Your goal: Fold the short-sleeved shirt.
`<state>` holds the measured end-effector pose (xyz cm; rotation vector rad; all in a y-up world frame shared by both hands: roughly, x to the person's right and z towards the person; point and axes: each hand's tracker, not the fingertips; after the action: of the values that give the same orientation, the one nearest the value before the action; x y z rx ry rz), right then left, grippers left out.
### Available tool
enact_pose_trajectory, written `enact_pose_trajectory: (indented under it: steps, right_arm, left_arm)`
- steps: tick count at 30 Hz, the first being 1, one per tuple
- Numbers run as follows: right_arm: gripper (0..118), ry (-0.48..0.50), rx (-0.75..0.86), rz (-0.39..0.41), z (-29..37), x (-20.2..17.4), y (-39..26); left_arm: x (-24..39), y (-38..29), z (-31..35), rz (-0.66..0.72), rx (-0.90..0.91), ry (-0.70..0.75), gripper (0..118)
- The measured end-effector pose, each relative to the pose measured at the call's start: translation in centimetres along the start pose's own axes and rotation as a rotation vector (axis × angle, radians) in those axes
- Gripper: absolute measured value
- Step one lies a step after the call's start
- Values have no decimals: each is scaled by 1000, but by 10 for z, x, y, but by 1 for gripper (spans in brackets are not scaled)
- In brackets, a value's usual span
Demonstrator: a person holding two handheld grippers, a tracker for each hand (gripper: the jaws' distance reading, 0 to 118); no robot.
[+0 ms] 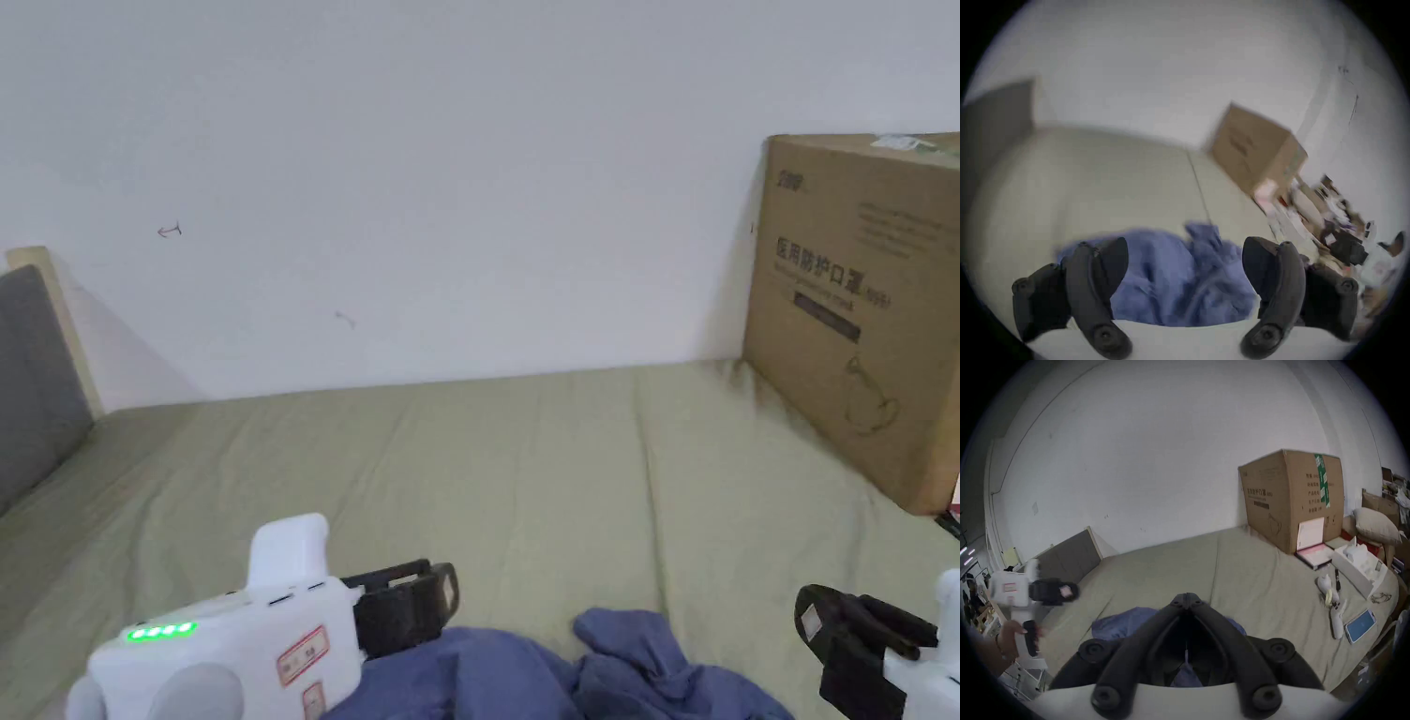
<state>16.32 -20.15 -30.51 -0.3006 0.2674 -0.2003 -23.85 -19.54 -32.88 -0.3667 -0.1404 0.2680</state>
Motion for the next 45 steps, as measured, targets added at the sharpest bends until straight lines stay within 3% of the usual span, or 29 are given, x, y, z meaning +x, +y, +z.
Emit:
enact_pose_trajectory:
  steps: [3, 4, 5, 6, 7, 8, 10, 12, 16, 18, 20, 22, 23, 26, 27, 28, 29, 30, 37, 39, 41, 43, 45]
  right_arm:
    - [0, -33, 124, 29, 7, -9, 3]
    - [0, -42, 162, 28, 9, -12, 3]
    - [0, -35, 193, 22, 10, -15, 3]
    - [0, -32, 208, 19, 11, -16, 2]
    - [0, -36, 208, 20, 11, -19, 2]
    - [0, -39, 212, 23, 11, -21, 2]
    - [0, -35, 207, 29, 9, -24, 2]
    - [0, -20, 179, 30, 8, -26, 2]
    - [0, 5, 169, 26, 13, -28, 1]
    - [0, 4, 167, 28, 13, -29, 0]
    - [0, 13, 143, 24, 7, -29, -2]
    - [0, 18, 116, 23, 0, -29, -5]
    - [0, 18, 102, 24, -4, -29, -8]
    - [0, 14, 59, 21, -15, -28, -11]
    - [0, 16, 53, 20, -18, -28, -11]
    - [0, 13, 49, 19, -21, -27, -12]
    - [0, 4, 43, 19, -24, -27, -13]
    - [0, -2, 36, 18, -28, -26, -13]
    - [0, -12, -53, 30, -55, -18, -22]
    - [0, -13, -64, 27, -60, -16, -26]
    - [0, -17, -86, 29, -65, -15, -31]
    - [0, -14, -114, 42, -72, -14, -33]
    - [0, -16, -123, 51, -76, -12, -34]
  left_arm:
    - [-5, -13, 53, 4, 237, 162, 99]
    - [-8, -20, 63, 29, 293, 198, 91]
    - [-11, -26, 75, 56, 336, 211, 77]
    - [-13, -31, 84, 74, 363, 221, 52]
    - [-14, -38, 91, 88, 379, 242, 8]
    - [-15, -43, 93, 90, 378, 282, 0]
    - [-17, -51, 100, 78, 358, 364, 0]
    - [-23, -54, 102, 102, 320, 306, 0]
    - [-31, -33, 101, 117, 264, 351, 0]
    - [-49, -5, 79, 155, 110, 329, 0]
    - [-75, 16, 36, 199, -167, 299, 0]
    - [-108, 18, -10, 286, -396, 180, 0]
    - [-124, 12, -29, 349, -448, 145, 0]
    - [-162, -6, -75, 463, -551, 231, 0]
    - [-170, -10, -85, 434, -558, 286, 13]
    - [-175, -18, -95, 413, -571, 314, 67]
    - [-181, -26, -108, 386, -590, 325, 107]
    - [-187, -35, -120, 376, -616, 332, 118]
    - [-212, -72, -177, 161, -626, 468, 115]
    - [-215, -87, -192, 126, -669, 476, 106]
    - [-214, -106, -201, 97, -756, 490, 105]
    - [-206, -102, -189, 68, -650, 489, 104]
    - [-196, -97, -176, 46, -612, 457, 89]
